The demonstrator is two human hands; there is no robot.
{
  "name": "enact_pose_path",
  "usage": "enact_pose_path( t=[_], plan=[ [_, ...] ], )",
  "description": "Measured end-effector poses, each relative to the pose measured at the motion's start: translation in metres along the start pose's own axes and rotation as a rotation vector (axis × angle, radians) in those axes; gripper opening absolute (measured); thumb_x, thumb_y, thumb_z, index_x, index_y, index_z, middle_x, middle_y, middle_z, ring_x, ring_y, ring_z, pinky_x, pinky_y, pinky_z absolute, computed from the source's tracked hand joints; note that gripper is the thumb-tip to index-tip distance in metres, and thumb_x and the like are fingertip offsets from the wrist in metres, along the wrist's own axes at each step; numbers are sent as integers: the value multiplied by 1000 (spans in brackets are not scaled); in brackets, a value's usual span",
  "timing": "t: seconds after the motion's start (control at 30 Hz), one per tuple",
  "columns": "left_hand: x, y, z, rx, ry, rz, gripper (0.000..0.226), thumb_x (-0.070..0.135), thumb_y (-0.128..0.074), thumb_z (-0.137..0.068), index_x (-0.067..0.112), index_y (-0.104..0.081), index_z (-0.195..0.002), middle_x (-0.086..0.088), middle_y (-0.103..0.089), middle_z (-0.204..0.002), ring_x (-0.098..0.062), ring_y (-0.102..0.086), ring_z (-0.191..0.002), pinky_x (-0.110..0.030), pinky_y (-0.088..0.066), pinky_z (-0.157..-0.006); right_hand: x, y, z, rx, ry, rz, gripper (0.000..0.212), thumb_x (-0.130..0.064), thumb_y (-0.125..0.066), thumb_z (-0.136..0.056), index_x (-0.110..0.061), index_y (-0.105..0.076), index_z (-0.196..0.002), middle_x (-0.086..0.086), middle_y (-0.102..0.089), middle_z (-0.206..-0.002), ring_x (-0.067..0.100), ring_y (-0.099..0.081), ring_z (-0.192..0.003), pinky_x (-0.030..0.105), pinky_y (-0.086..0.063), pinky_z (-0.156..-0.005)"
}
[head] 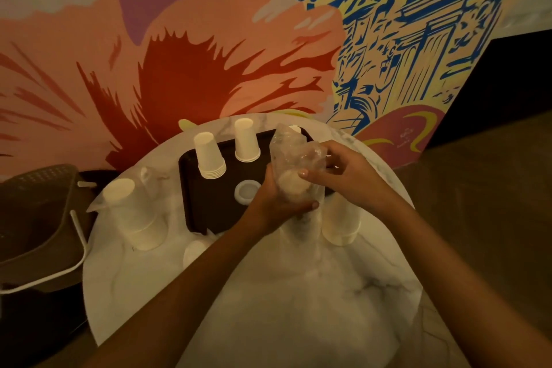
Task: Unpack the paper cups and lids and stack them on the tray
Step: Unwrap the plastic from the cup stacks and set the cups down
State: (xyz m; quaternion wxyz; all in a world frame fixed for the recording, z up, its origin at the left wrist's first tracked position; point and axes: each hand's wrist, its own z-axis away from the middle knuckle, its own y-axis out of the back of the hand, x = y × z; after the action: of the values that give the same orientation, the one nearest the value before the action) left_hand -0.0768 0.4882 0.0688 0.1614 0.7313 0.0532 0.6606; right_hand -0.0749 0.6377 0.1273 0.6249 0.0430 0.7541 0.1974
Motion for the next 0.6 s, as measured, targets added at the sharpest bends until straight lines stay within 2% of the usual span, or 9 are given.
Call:
enact_pose_path(
  t=[0.1,0.17,0.23,0.3,0.43,0.6],
  plan=[
    [1,-1,-1,-17,-29,-48,94,17,-80,-68,15,-21,-141,13,-36,-124,0,-35,-115,8,-34,-73,1,2,3,50,29,-28,16,-24,-69,-78,-31,-58,-88,-12,-64,-87,5,-62,-83,16,-52,-70],
    [0,-1,0,-39,-44,-64,93,19,-79,-69,16,-21,-141,12,-37,-126,0,-36,-116,5,-36,-80,2,4,3,81,30,-39,13,-21,-69,-79,-25,-60,-88,-10,-63,-83,7,-61,-81,20,-52,-72],
    [-5,-2,1,-67,-16,-48,95,20,-80,-68,17,-19,-142,8,-37,-134,-5,-38,-122,-13,-41,-97,2,7,2,103,29,-45,10,-19,-68,-80,-20,-61,-87,-9,-61,-80,6,-59,-77,17,-51,-69],
    [-14,-4,4,-118,28,-44,96,22,-79,-68,19,-19,-142,2,-38,-140,-11,-40,-128,-28,-42,-102,1,8,1,113,38,-63,9,-18,-68,-80,-20,-61,-86,-11,-60,-78,0,-58,-72,13,-49,-65],
    [-33,-11,12,-198,92,-81,83,33,-76,-71,22,-30,-140,1,-46,-139,-15,-44,-127,-24,-40,-97,-2,7,1,126,41,-79,9,-18,-67,-81,-23,-59,-83,-12,-57,-72,-7,-55,-63,13,-47,-62],
    [-33,-12,12,-169,132,-86,57,31,-70,-78,17,-49,-129,1,-57,-125,-13,-53,-116,-23,-42,-94,-5,4,-1,181,51,-78,12,-19,-66,-82,-27,-57,-81,-12,-59,-73,-3,-57,-64,15,-50,-63]
  ],
)
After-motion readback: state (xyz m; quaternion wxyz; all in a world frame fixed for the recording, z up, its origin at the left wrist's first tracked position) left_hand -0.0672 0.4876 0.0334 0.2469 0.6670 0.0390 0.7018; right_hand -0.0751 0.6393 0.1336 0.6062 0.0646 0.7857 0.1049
